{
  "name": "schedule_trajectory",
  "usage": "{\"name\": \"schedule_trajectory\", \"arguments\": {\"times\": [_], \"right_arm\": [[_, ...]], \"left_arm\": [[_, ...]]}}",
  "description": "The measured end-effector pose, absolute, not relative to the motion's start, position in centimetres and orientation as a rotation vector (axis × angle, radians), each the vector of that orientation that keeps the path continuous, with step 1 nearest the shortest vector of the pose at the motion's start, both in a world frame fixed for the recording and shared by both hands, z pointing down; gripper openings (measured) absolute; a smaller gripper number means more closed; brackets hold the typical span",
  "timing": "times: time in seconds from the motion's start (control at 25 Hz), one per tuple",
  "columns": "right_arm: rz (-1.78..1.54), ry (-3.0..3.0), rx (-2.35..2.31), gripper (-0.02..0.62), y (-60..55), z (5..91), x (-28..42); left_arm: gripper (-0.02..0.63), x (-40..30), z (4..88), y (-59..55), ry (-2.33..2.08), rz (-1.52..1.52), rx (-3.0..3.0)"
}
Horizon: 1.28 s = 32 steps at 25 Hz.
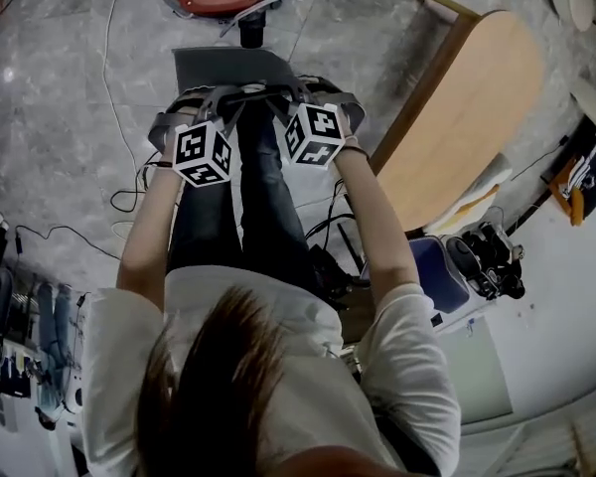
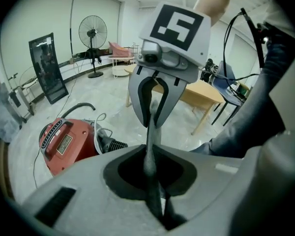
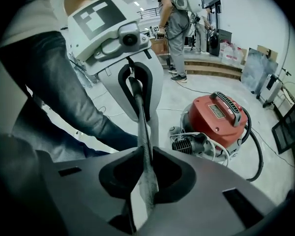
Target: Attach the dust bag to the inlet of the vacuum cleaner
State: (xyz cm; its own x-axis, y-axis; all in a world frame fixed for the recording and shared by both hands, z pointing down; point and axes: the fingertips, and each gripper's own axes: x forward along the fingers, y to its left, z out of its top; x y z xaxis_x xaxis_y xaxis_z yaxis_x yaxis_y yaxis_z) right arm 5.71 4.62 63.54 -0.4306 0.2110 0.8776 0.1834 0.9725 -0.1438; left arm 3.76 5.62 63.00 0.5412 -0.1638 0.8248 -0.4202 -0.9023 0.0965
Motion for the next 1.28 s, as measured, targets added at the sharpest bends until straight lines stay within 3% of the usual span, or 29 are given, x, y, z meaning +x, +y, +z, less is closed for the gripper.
{"name": "schedule_trajectory", "arguments": {"times": [0.6, 1.28], "right_arm": [[-0.033, -1.96, -0.219, 0.035, 2.0, 74.9, 5.1], [-0.094, -1.946, -0.204, 0.032, 0.2, 76.2, 5.1]], "left_arm": [[0.04, 2.6, 75.0, 2.8, -0.488, 1.337, 2.432], [0.041, 2.6, 76.3, 0.9, -0.56, 1.357, 2.449]]}}
